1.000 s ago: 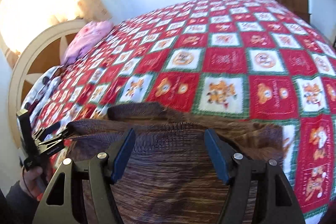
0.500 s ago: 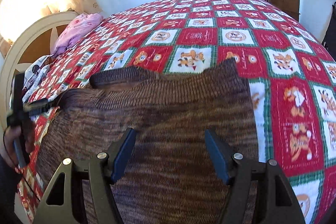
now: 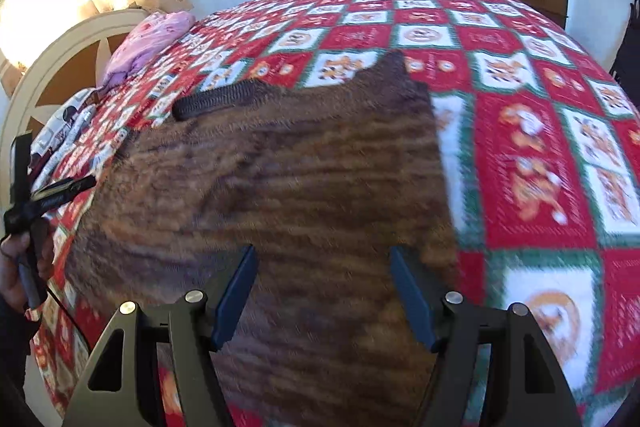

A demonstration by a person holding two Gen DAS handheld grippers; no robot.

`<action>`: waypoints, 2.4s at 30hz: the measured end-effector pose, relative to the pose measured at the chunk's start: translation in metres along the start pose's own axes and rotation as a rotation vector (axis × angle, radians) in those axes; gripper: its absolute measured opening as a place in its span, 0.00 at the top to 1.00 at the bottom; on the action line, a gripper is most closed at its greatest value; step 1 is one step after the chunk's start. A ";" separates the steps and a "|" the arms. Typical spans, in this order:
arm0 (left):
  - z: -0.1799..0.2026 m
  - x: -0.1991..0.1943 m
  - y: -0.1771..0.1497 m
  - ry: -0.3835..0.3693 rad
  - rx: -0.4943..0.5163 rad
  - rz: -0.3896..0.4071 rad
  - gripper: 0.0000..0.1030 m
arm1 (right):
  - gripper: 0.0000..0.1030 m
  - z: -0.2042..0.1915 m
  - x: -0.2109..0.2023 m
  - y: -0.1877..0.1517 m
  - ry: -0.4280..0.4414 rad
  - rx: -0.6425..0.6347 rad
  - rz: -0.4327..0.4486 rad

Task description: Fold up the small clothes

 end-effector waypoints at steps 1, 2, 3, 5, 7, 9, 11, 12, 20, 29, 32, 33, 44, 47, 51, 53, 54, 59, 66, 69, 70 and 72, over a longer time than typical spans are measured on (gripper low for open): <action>0.001 -0.002 -0.006 -0.008 0.003 -0.005 0.04 | 0.33 -0.001 -0.009 -0.003 -0.006 -0.008 0.018; 0.003 -0.007 -0.017 -0.022 0.004 -0.008 0.04 | 0.33 -0.002 -0.014 -0.004 -0.008 -0.014 0.031; 0.005 -0.010 -0.023 -0.033 0.005 -0.007 0.04 | 0.33 -0.005 -0.018 -0.006 -0.007 -0.023 0.038; 0.010 -0.017 -0.037 -0.038 0.018 0.003 0.04 | 0.33 -0.012 -0.020 -0.017 0.009 -0.041 0.011; 0.015 -0.022 -0.047 -0.026 0.051 0.021 0.04 | 0.33 -0.014 -0.015 -0.031 0.005 -0.049 -0.034; 0.016 -0.026 -0.055 -0.003 0.078 0.040 0.02 | 0.33 -0.012 -0.013 -0.047 -0.023 -0.068 -0.050; 0.016 -0.028 -0.064 0.009 0.102 0.044 0.00 | 0.33 -0.016 -0.020 -0.059 -0.060 -0.129 -0.042; 0.014 -0.028 -0.068 0.014 0.107 0.042 0.00 | 0.33 -0.018 -0.022 -0.063 -0.072 -0.145 -0.049; -0.003 -0.026 -0.085 -0.046 -0.006 0.045 0.00 | 0.33 -0.018 -0.029 -0.051 -0.054 -0.073 -0.007; -0.005 -0.031 -0.093 -0.044 -0.020 0.078 0.00 | 0.30 -0.027 -0.020 -0.068 -0.098 -0.127 -0.016; -0.006 -0.031 -0.094 -0.048 -0.026 0.084 0.00 | 0.30 -0.032 -0.025 -0.060 -0.115 -0.102 -0.011; -0.007 -0.031 -0.094 -0.050 -0.028 0.087 0.00 | 0.30 -0.038 -0.028 -0.055 -0.105 -0.099 0.007; -0.006 -0.033 -0.096 -0.037 -0.024 0.112 0.00 | 0.30 -0.137 0.033 -0.020 -0.052 -0.200 -0.011; -0.006 -0.034 -0.096 -0.040 -0.023 0.115 0.00 | 0.30 -0.136 0.036 -0.039 -0.066 -0.211 -0.004; -0.007 -0.036 -0.098 -0.055 -0.033 0.118 0.00 | 0.30 -0.133 0.028 -0.053 -0.040 -0.209 -0.001; -0.007 -0.036 -0.098 -0.058 -0.036 0.118 0.00 | 0.30 -0.132 0.027 -0.054 -0.039 -0.211 -0.009; -0.007 -0.037 -0.099 -0.059 -0.036 0.119 0.00 | 0.30 -0.132 0.028 -0.053 -0.042 -0.208 -0.014; -0.008 -0.037 -0.102 -0.066 -0.043 0.118 0.00 | 0.30 -0.137 0.024 -0.050 -0.080 -0.214 -0.036; -0.009 -0.038 -0.105 -0.068 -0.050 0.122 0.00 | 0.30 -0.189 0.026 -0.024 -0.028 -0.250 0.022; -0.009 -0.039 -0.106 -0.066 -0.049 0.123 0.00 | 0.30 -0.199 0.049 -0.028 -0.018 -0.251 -0.019; -0.010 -0.039 -0.107 -0.068 -0.051 0.123 0.00 | 0.30 -0.199 0.056 -0.036 -0.019 -0.244 -0.043; -0.011 -0.039 -0.109 -0.074 -0.058 0.121 0.00 | 0.30 -0.199 0.052 -0.049 -0.027 -0.261 -0.014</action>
Point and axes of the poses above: each gripper's, at about its wrist camera, not at the fingertips, and x roughly the way its jaws point, z to its right, y to its top, the point moved 8 cm from there along x, roughly the way its jaws point, and after that the axes turned 1 degree about x, right-handed, at the moved point
